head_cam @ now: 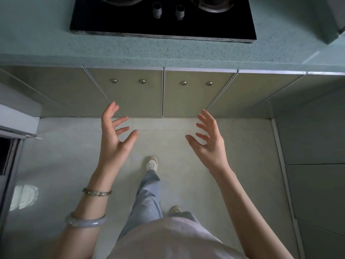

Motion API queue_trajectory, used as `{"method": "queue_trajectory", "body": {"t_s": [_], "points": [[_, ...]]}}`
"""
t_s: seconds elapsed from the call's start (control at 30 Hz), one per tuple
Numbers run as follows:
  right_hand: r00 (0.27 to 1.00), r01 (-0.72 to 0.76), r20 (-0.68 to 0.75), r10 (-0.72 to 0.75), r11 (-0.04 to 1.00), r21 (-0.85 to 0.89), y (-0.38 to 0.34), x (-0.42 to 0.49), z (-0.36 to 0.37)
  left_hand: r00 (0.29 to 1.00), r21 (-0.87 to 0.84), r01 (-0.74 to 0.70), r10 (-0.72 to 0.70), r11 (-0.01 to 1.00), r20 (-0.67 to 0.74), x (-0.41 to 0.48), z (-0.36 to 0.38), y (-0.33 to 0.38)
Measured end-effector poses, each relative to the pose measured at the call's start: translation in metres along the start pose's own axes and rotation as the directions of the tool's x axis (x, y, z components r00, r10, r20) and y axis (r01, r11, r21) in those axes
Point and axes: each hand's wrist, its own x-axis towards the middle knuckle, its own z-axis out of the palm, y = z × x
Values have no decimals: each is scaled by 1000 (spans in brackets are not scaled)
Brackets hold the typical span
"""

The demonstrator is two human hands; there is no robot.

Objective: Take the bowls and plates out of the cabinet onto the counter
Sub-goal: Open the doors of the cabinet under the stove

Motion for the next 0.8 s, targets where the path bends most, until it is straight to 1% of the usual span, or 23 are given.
{"method": "queue_trajectory", "body": {"t_s": [0.23, 0.3, 0.4, 0.5, 0.6, 0.7, 0.8], "points": [[1000, -22, 8, 22, 1000, 17, 18, -46, -26, 999, -20, 45, -45, 999, -14, -61, 10, 4], [999, -39, 16, 39, 999, 8, 27, -46, -23, 997, -20, 77, -78, 997, -11, -64, 12, -6], [998, -67, -10, 68, 997, 21, 51, -31, -7, 993, -16, 110, -110, 994, -33, -55, 14, -35], [997, -76, -5, 76, 995, 69, 90, -1, 21, 988, -12, 133, -134, 991, -71, -32, 18, -84], [999, -29, -33, 32, 996, 85, 140, 34, 57, 988, -28, 105, -108, 994, -112, -4, 27, -148], [999, 12, -51, -6, 993, 118, 210, 63, 96, 993, -56, 55, -61, 997, -102, 21, 44, -224], [996, 53, -82, -42, 990, 131, 285, 87, 128, 992, -100, 23, -35, 995, -123, 38, 63, -302]]}}
